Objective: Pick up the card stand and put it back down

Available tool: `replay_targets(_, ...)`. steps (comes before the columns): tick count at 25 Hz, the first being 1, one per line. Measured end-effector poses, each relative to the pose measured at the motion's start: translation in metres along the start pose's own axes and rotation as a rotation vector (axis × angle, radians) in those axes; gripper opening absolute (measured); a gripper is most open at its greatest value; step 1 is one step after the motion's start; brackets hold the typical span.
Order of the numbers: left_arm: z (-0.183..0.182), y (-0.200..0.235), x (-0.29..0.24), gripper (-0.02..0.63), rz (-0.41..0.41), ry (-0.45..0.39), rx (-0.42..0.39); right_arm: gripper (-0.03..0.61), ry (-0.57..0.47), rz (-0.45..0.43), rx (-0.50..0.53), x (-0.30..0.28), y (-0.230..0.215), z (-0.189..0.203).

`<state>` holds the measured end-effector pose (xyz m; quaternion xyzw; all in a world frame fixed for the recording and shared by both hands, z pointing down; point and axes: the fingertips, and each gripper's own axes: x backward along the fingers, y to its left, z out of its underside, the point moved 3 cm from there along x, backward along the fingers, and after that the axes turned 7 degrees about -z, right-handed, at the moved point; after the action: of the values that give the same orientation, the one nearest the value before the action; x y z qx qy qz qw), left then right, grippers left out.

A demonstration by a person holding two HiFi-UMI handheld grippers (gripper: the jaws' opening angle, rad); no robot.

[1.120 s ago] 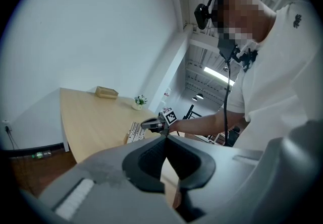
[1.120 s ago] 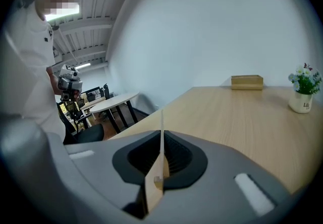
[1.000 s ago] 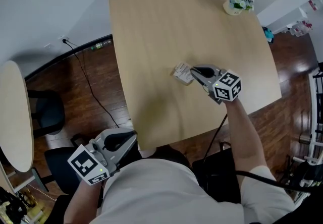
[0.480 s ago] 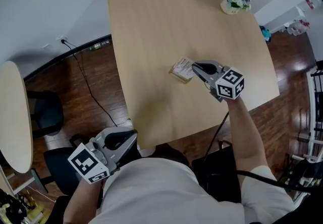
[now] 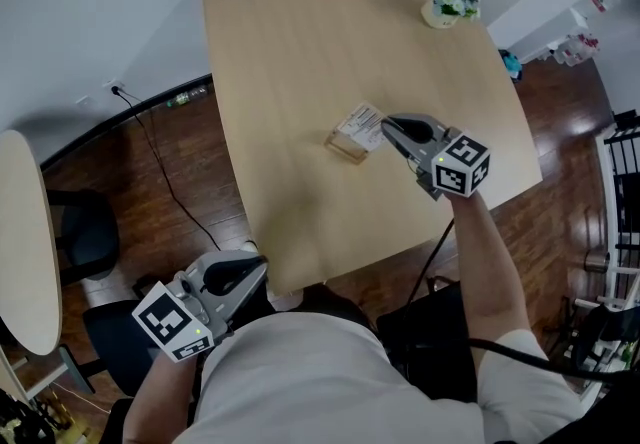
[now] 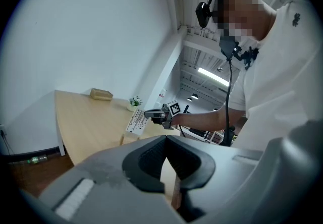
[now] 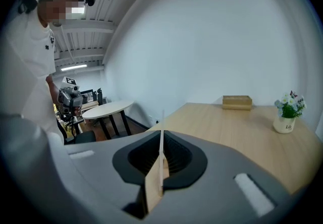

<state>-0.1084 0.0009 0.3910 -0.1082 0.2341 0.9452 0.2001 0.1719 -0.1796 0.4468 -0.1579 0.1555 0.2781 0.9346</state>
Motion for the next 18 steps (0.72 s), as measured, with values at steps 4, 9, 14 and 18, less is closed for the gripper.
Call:
replay_targets(4,0.0,-0.002,0.002,0.003,0.02,-0.006,-0.014,0.02,-0.016,0.024,0.01,0.015,0.008,-0.014)
replay_targets(9,-0.004,-0.002,0.007,0.003,0.04,-0.016,-0.033,0.02,-0.01,0.057,0.021,0.035,0.022,-0.025)
replay_targets(14,-0.007,-0.001,0.014,0.003,0.061,-0.015,-0.056,0.02,-0.005,0.089,0.02,0.057,0.041,-0.027)
replay_targets(18,-0.006,-0.004,0.018,0.003,0.089,-0.008,-0.071,0.02,-0.005,0.108,0.013,0.075,0.063,-0.027)
